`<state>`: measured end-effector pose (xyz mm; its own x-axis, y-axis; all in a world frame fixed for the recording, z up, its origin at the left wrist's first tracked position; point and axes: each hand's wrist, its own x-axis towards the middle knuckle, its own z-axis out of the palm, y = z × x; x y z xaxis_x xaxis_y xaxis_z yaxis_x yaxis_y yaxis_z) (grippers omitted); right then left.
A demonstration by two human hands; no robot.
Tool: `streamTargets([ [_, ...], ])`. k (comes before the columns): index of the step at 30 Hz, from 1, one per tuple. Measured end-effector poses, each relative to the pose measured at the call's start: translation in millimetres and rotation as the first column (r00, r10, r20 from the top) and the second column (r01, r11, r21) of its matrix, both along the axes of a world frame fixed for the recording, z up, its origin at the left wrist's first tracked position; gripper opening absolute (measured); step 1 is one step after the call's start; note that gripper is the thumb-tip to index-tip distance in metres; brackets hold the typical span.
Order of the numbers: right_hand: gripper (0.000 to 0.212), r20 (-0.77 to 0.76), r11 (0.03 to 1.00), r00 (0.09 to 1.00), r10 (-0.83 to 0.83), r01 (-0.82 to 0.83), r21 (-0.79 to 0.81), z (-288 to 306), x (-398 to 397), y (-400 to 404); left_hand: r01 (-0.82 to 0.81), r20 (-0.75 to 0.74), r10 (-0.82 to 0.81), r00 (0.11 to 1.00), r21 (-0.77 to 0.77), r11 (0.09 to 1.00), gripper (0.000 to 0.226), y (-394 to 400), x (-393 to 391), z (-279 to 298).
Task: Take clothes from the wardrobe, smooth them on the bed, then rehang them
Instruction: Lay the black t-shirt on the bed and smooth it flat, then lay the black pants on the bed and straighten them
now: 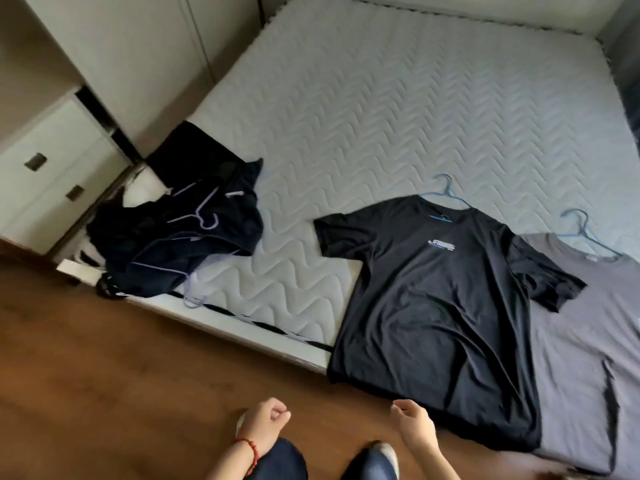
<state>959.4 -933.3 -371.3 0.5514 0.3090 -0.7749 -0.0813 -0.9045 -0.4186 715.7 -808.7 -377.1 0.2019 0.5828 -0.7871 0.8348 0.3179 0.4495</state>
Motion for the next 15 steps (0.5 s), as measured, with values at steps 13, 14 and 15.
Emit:
streamTargets([
  [13,0.010,-0.019,0.896,0.898,0.440,-0.438,0.076,28,-172,206,-0.442,0.013,0.444,0.896,0.123,0.889,0.010,124,-243,34],
  [14,0.011,-0.027,0.891,0.892,0.450,-0.447,0.080,27,-177,217,-0.459,0.014,0.461,0.887,0.109,0.882,0.009,129,-249,33],
  [15,0.011,-0.044,0.889,0.889,0.455,-0.451,0.081,24,-180,228,-0.469,0.014,0.470,0.883,0.091,0.879,0.009,133,-253,31],
])
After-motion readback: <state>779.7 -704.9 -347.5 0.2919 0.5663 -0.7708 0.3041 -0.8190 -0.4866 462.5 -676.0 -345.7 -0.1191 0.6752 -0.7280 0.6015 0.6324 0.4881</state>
